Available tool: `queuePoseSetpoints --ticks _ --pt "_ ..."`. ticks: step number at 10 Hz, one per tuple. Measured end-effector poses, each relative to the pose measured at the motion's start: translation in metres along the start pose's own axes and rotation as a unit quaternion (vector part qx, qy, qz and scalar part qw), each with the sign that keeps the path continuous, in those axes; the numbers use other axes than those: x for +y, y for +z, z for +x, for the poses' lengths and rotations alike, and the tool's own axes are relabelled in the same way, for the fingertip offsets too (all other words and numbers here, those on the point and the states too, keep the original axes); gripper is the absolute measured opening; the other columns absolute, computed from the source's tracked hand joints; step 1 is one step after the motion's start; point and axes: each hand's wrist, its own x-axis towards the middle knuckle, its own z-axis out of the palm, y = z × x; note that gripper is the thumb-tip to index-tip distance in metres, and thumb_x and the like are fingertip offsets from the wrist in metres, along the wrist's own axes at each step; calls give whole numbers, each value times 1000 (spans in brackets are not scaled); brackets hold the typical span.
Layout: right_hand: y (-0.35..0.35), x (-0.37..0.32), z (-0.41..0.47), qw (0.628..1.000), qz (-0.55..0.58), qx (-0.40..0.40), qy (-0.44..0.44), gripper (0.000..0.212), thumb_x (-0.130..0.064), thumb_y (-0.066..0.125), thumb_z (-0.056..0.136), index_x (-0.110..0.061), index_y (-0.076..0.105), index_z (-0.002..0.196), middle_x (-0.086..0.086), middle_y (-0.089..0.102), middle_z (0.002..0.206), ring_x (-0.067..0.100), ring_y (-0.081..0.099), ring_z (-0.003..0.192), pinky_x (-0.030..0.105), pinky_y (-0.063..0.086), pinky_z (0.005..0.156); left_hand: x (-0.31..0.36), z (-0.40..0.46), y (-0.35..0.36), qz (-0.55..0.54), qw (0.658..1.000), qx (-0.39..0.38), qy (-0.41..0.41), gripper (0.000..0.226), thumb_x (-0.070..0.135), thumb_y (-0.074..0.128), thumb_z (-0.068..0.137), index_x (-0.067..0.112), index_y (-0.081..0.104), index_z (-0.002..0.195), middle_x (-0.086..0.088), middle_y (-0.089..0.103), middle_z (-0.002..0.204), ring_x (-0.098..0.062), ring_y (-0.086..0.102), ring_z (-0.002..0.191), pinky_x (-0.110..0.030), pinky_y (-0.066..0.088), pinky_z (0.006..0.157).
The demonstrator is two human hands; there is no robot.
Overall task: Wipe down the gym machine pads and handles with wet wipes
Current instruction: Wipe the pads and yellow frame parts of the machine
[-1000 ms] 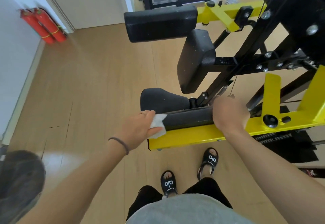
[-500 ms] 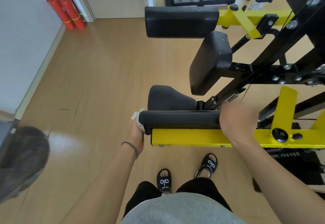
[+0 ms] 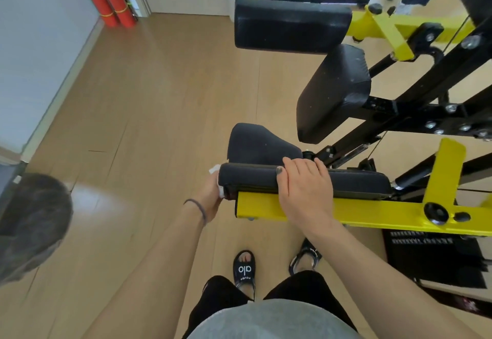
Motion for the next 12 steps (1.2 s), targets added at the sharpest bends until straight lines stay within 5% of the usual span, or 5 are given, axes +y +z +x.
queuePoseSetpoints --ticks 1,3,5,8,12 --pt "-2 -2 0 1000 11 2 12 58 -42 19 106 -19 63 135 -2 68 128 18 57 125 41 26 123 27 -38 22 192 976 1 106 32 38 34 108 19 60 112 2 61 94 -13 59 83 -24 48 69" --pt "-15 20 1 999 25 0 31 67 -40 9 103 -16 65 134 2 66 133 23 52 135 50 20 125 10 -40 89 806 452 -61 378 47 36 52 100 17 43 142 -8 53 139 -25 53 125 -40 41 110" --pt "-42 108 5 955 163 13 249 52 -34 24 109 -8 68 99 9 68 98 29 62 99 43 47 86 -21 -36 201 762 518 -179 346 29 31 46 103 17 48 129 -3 60 107 -22 63 84 -38 55 63" --pt "-36 145 23 799 447 -68 397 61 -45 19 110 -17 71 122 7 66 130 26 56 123 44 39 110 45 12 160 809 574 -98 -86 60 55 24 105 8 58 123 -1 56 89 -14 54 80 -30 39 84" --pt "-33 145 26 781 466 -23 416 56 -40 21 111 -17 72 118 6 71 122 26 61 119 39 43 100 -6 11 260 771 578 -250 94 55 53 21 105 19 55 133 -6 55 114 -20 52 107 -35 41 83"
